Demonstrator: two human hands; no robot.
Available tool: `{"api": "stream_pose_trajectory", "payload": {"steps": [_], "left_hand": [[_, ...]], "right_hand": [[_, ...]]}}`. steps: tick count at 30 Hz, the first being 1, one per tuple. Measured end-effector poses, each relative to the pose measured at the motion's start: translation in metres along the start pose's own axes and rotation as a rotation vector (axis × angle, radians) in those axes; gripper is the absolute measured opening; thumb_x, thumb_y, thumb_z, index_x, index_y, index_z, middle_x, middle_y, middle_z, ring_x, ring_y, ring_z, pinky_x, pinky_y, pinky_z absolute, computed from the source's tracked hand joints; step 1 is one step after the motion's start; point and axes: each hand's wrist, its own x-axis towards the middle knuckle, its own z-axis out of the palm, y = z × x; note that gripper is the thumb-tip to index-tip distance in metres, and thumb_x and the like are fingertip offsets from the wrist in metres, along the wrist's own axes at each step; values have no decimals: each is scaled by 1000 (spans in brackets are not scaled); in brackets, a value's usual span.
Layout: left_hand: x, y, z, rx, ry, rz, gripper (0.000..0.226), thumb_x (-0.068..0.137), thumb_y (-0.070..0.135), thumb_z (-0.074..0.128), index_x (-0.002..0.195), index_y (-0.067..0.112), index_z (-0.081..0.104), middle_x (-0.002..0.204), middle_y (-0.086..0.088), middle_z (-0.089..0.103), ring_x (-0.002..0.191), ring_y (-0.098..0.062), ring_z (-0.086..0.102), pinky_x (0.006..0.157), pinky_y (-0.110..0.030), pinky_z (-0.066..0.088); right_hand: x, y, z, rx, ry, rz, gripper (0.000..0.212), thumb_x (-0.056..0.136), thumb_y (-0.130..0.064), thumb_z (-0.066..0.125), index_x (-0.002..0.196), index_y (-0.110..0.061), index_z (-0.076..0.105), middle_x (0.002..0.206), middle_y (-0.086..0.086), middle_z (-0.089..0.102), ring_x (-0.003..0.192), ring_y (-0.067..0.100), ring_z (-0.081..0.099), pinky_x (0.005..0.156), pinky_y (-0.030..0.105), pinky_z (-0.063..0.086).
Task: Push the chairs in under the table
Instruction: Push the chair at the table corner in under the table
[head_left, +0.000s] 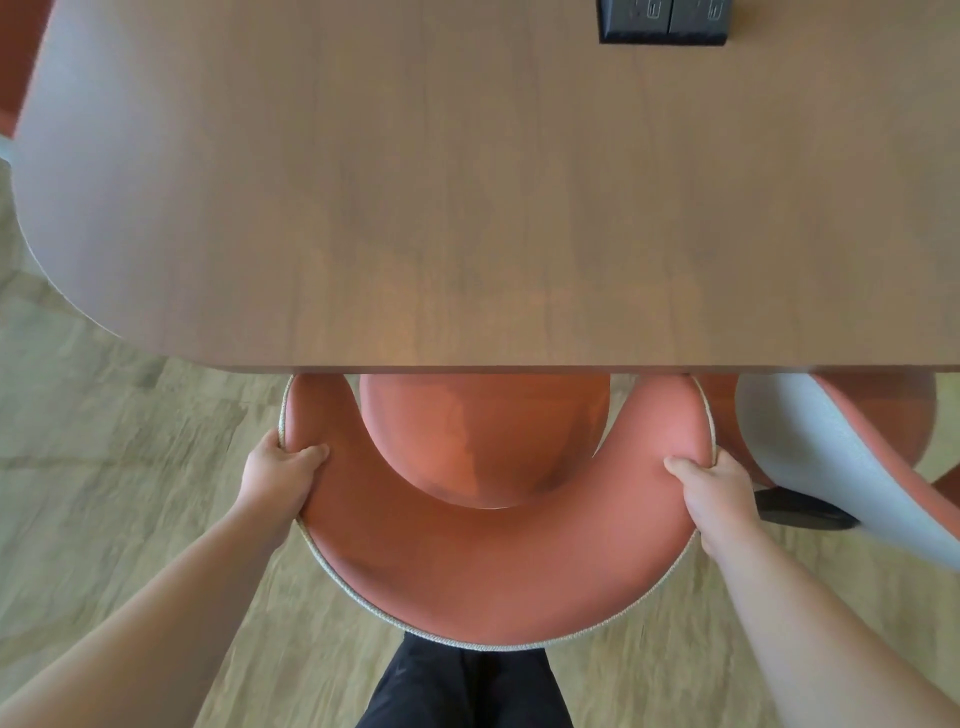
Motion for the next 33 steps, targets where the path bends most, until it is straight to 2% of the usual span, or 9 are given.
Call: {"api": "stream_pose_trajectory", "payload": {"steps": [7, 15, 18, 21, 23, 25, 28, 31, 33], "left_hand": [[3, 3, 5, 20, 30, -7, 15, 88, 15, 75, 97, 16, 63, 97, -11, 73, 85, -31, 73, 65, -36, 55], [3, 8, 3, 81, 16, 4, 22, 87, 25, 79, 98, 20, 60, 98, -6, 72, 89, -28, 72, 69, -36, 55], [1, 11, 3, 115, 6, -20, 40, 85, 35, 81, 112, 14, 59, 102, -6, 71, 91, -28, 71, 78, -42, 59], [-5, 13, 1, 87, -27, -46, 51, 88, 38, 79, 126, 10, 59, 113, -11, 72, 100, -33, 71, 90, -50, 60], [-13, 17, 0, 71, -17, -22, 51, 92, 34, 73, 135, 12, 57, 125, -9, 70, 107, -32, 69, 91, -48, 58], [-22, 22, -2, 55, 16, 8, 64, 94, 28, 67, 153, 20, 45, 138, -3, 61, 120, -30, 64, 98, -45, 52], [-43, 31, -3, 18, 40, 59, 74, 93, 19, 59, 162, 26, 34, 156, -6, 53, 126, -23, 57, 100, -40, 46], [-69, 32, -6, -28, 31, 114, 71, 93, 11, 52, 160, 27, 37, 160, -1, 50, 119, -12, 52, 94, -35, 42], [-85, 33, -10, -29, 21, 143, 67, 93, 11, 50, 157, 29, 42, 157, 3, 53, 120, -13, 57, 90, -32, 44]], "right_hand": [[9, -9, 2, -33, -12, -7, 35, 86, -19, 72, 120, -11, 65, 113, 11, 72, 102, 36, 69, 98, 57, 53], [2, -21, 1, -88, -23, 35, 57, 85, -32, 75, 134, -9, 56, 125, 12, 67, 113, 38, 65, 102, 57, 50], [-5, -28, 2, -100, -22, 67, 70, 83, -41, 76, 139, -7, 51, 129, 12, 65, 114, 37, 63, 102, 55, 50], [-15, -31, 2, -81, -11, 62, 65, 88, -40, 72, 138, -7, 49, 129, 12, 64, 112, 36, 63, 100, 53, 51], [-23, -31, 2, -69, 4, 50, 63, 90, -37, 68, 142, -10, 45, 133, 11, 62, 116, 37, 62, 101, 53, 50], [-32, -32, 3, -55, 21, 31, 67, 92, -33, 65, 151, -15, 39, 143, 9, 57, 126, 35, 58, 106, 53, 46], [-54, -34, 4, -42, 62, -51, 70, 93, -27, 61, 157, -25, 34, 156, 0, 48, 134, 26, 53, 107, 44, 44], [-79, -35, 4, -9, 73, -150, 65, 92, -20, 56, 153, -32, 38, 156, -10, 46, 123, 9, 51, 91, 27, 39], [-94, -37, 3, 8, 50, -203, 62, 93, -13, 53, 151, -32, 41, 156, -12, 46, 126, 5, 47, 92, 23, 35]]}}
